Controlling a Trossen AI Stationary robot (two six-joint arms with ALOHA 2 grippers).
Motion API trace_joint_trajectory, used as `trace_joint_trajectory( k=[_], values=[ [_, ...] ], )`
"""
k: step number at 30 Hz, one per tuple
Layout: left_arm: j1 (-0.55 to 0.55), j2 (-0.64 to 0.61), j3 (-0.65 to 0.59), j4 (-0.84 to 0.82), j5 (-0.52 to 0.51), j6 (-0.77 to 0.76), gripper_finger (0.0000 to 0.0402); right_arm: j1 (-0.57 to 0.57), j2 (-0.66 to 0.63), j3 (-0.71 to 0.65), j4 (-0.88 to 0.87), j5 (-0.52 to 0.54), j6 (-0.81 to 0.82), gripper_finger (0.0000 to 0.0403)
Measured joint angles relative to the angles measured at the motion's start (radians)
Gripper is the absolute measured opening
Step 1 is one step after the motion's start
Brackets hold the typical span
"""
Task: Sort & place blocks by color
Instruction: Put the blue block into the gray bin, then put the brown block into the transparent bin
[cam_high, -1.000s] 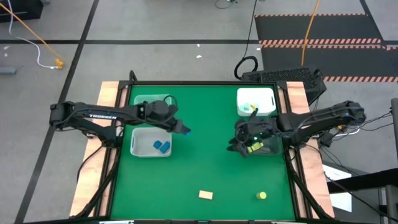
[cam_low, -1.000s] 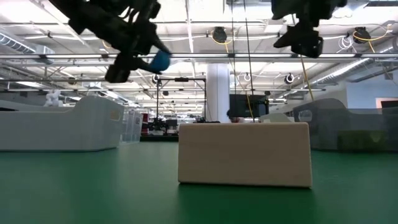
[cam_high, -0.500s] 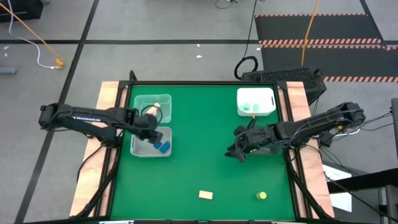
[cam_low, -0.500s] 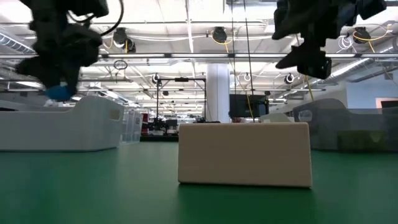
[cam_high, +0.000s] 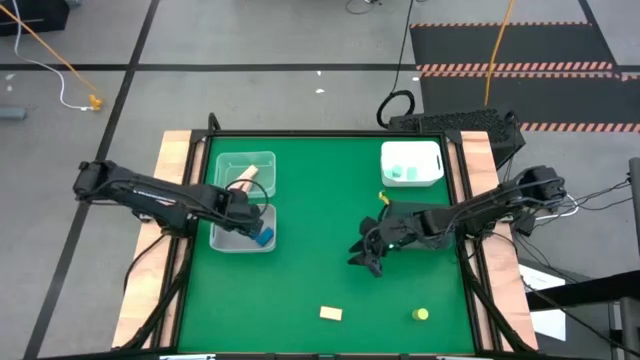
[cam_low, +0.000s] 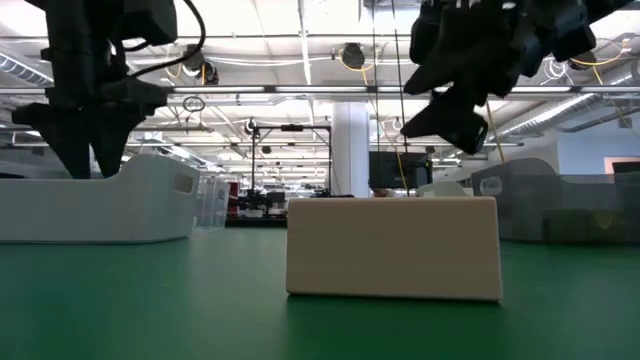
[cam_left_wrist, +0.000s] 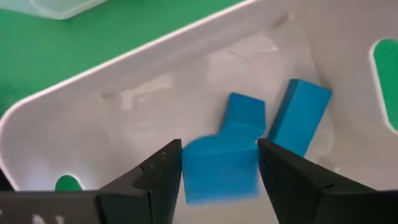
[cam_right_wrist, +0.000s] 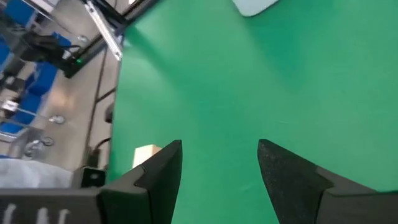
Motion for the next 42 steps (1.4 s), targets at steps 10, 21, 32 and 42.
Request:
trace_joint_trajectory(
  k=[10, 21, 32, 42],
  values=[
    [-0.009, 0.053, 0.003, 0.027, 0.016, 0.038, 0.0246, 0.053, 0.157, 0.101, -0.046, 0.000, -0.092, 0.0199],
    [-0.057, 0.027, 0.105, 0.034, 0.034, 0.159, 0.0261, 0.179, 0.333, 0.360, -0.223, 0.076, -0.496, 0.0198],
    [-0.128, 0.020, 0.164, 0.104, 0.010, 0.095, 0.0257, 0.251, 0.398, 0.411, -0.151, 0.083, -0.546, 0.0199],
    [-0.187, 0.020, 0.164, 0.236, 0.003, 0.051, 0.0257, 0.334, 0.492, 0.410, 0.007, 0.323, -0.292, 0.0199]
  ],
)
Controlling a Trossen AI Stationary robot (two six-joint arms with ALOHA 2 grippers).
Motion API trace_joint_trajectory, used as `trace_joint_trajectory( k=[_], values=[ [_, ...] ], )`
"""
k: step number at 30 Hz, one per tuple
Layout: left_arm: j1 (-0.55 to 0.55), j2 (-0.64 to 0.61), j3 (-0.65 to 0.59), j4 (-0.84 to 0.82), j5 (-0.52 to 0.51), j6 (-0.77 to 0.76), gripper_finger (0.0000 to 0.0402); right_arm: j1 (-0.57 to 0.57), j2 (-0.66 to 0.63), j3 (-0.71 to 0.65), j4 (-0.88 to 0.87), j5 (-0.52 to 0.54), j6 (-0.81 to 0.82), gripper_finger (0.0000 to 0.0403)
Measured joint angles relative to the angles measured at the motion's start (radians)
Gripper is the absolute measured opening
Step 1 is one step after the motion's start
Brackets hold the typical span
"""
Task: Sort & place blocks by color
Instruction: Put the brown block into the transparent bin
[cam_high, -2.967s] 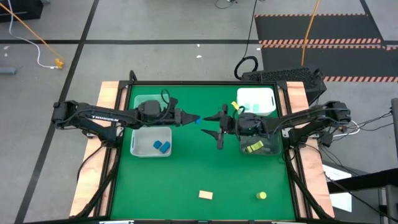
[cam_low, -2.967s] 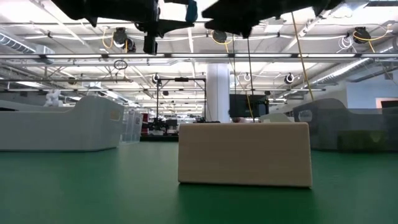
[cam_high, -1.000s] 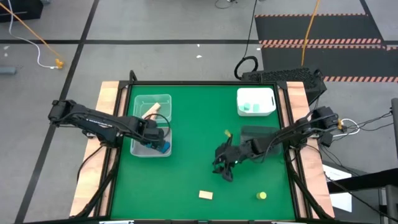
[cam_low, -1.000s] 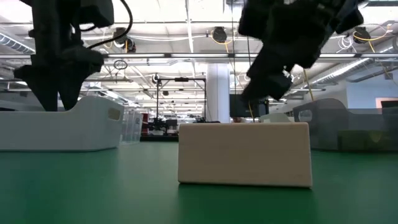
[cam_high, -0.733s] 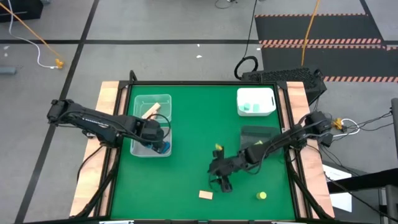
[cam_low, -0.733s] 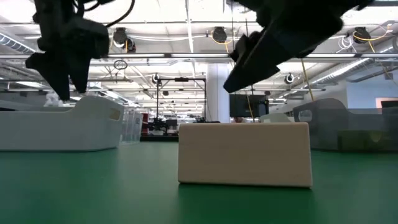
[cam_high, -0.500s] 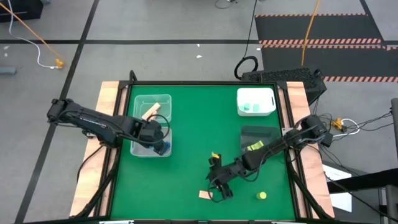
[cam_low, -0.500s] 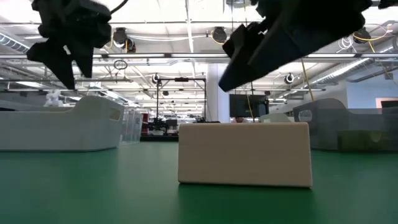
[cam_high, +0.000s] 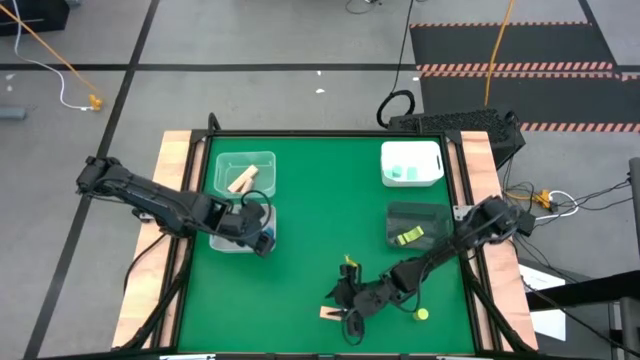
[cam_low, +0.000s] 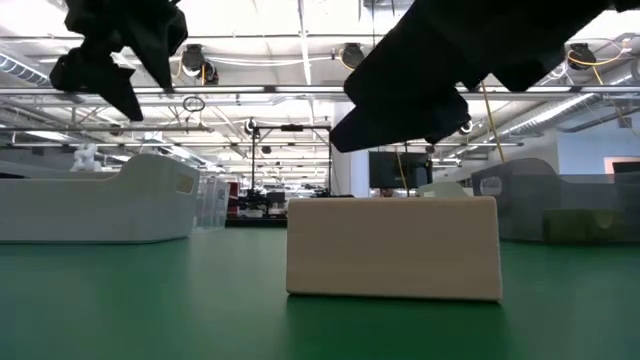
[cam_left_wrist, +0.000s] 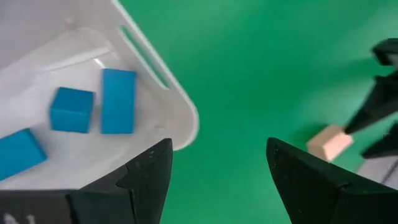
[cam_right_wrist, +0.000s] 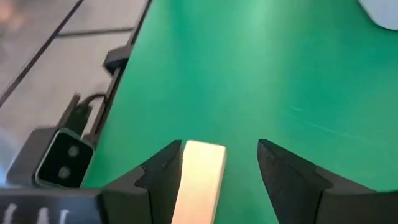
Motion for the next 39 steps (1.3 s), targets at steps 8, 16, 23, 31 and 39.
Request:
trace_joint_trajectory(
  k=[8, 16, 23, 31, 39],
  values=[
    [-0.035, 0.000, 0.000, 0.090, -0.024, -0.001, 0.0257, 0.057, 0.058, 0.000, 0.045, 0.075, 0.115, 0.0199],
    [-0.044, 0.000, -0.001, 0.118, -0.043, -0.001, 0.0257, 0.086, 0.098, 0.000, 0.045, 0.148, 0.119, 0.0199],
    [-0.044, 0.000, -0.001, 0.127, -0.052, -0.001, 0.0257, 0.076, 0.113, -0.001, 0.029, 0.176, 0.114, 0.0199],
    [-0.044, 0.000, -0.001, 0.156, -0.053, 0.000, 0.0257, 0.070, 0.112, 0.000, 0.012, 0.162, 0.117, 0.0139],
    [-0.044, 0.000, -0.002, 0.277, -0.053, 0.014, 0.0257, 0.061, 0.107, 0.000, -0.009, 0.121, 0.142, 0.0113]
  ],
)
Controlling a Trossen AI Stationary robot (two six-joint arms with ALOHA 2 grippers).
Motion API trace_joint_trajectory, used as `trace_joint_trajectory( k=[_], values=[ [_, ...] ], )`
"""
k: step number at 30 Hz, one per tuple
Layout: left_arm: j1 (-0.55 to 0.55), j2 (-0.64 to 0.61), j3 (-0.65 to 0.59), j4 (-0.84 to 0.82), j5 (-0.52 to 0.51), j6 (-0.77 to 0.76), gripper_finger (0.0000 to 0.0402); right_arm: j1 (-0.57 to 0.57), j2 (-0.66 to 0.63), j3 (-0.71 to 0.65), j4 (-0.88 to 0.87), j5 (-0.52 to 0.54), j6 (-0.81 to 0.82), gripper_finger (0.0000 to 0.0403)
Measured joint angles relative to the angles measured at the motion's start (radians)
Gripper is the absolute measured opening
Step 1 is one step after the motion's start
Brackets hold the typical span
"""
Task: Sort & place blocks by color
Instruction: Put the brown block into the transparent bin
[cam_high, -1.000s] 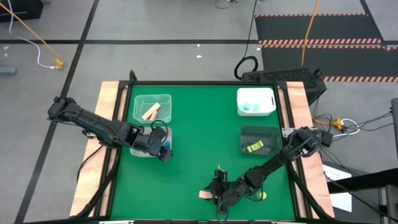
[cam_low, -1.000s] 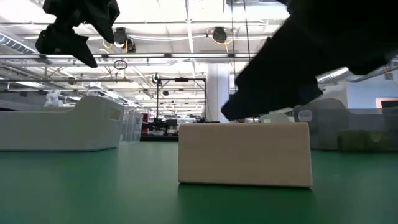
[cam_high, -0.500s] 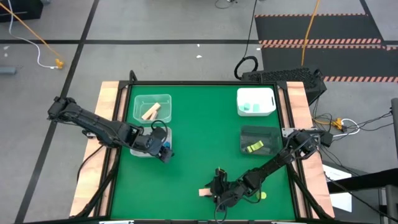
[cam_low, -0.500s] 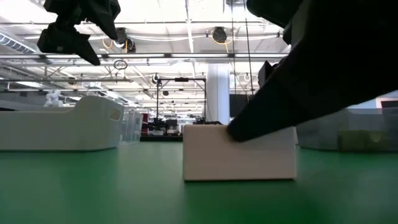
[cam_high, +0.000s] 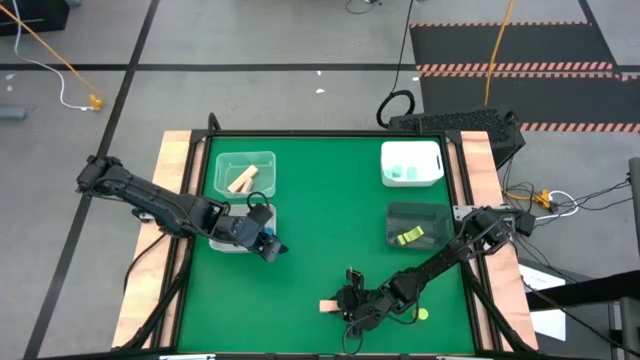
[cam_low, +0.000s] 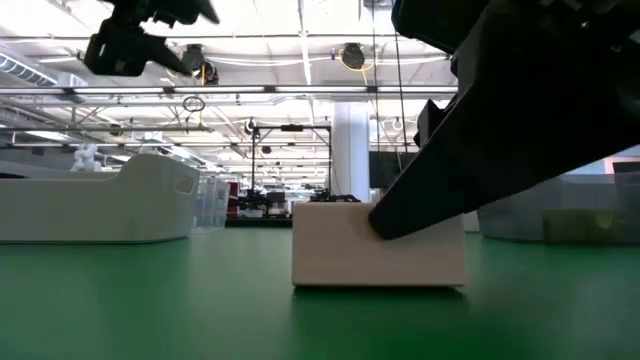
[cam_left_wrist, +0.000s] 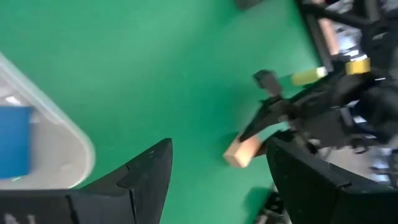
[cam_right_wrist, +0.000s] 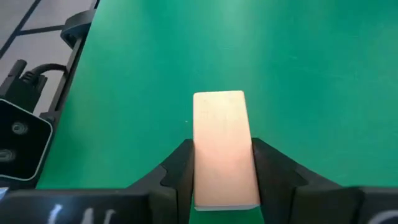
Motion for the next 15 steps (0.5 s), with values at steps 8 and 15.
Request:
trace_joint_trajectory(
  k=[8, 15],
  values=[
    [0.007, 0.000, 0.000, 0.204, 0.000, 0.028, 0.0257, -0.029, -0.111, -0.003, -0.030, 0.002, -0.087, 0.0113],
    [0.027, 0.000, 0.000, 0.300, 0.000, 0.071, 0.0257, -0.085, -0.266, -0.002, -0.073, 0.107, -0.243, 0.0113]
  ],
)
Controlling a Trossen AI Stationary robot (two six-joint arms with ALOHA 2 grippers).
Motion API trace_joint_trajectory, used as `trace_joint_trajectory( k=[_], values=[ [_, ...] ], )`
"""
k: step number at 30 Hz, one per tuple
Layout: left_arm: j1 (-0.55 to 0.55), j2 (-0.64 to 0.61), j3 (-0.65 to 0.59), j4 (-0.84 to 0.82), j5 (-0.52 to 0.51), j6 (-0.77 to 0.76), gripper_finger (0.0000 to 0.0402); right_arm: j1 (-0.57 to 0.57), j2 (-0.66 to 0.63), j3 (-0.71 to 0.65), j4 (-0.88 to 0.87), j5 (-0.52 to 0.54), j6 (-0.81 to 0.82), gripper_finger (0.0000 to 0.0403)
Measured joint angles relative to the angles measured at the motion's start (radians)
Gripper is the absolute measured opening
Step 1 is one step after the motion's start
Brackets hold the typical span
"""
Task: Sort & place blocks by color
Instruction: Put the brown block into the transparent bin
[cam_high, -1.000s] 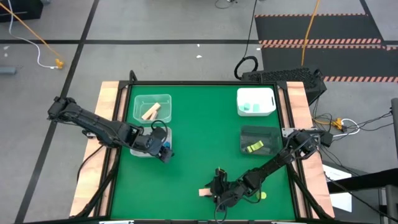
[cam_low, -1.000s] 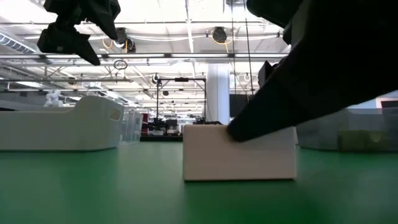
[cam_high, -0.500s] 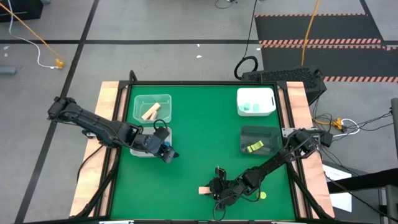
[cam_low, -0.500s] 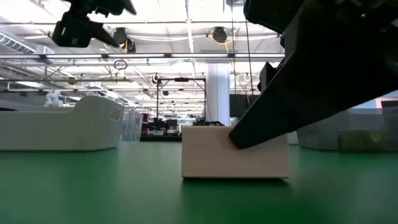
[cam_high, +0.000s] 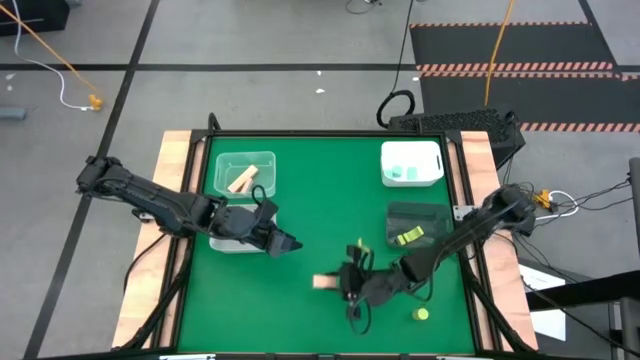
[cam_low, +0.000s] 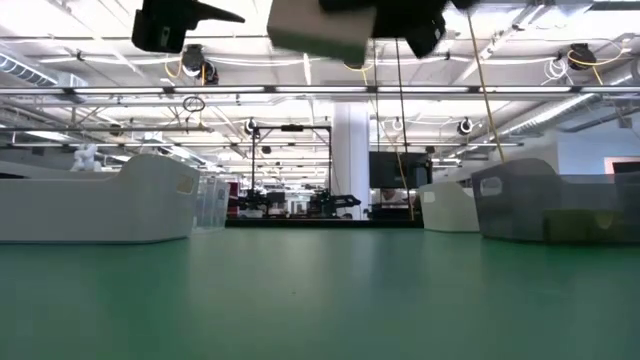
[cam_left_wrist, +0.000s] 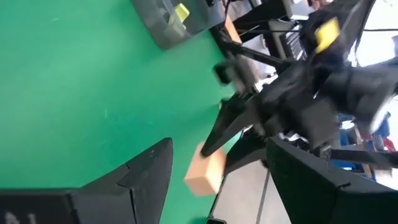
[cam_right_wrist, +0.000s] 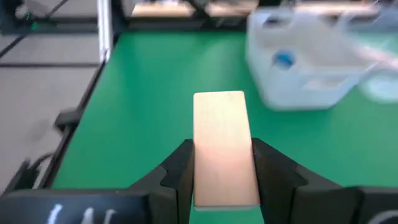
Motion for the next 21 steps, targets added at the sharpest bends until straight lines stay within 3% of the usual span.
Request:
trace_joint_trajectory(
  k=[10, 21],
  values=[
    [0.040, 0.000, 0.000, 0.070, 0.000, -0.006, 0.0257, -0.138, -0.189, 0.001, -0.030, 0.025, -0.181, 0.0113],
    [0.126, 0.000, 0.000, 0.209, -0.014, 0.080, 0.0258, -0.263, -0.212, 0.000, 0.023, -0.034, -0.284, 0.0113]
  ],
)
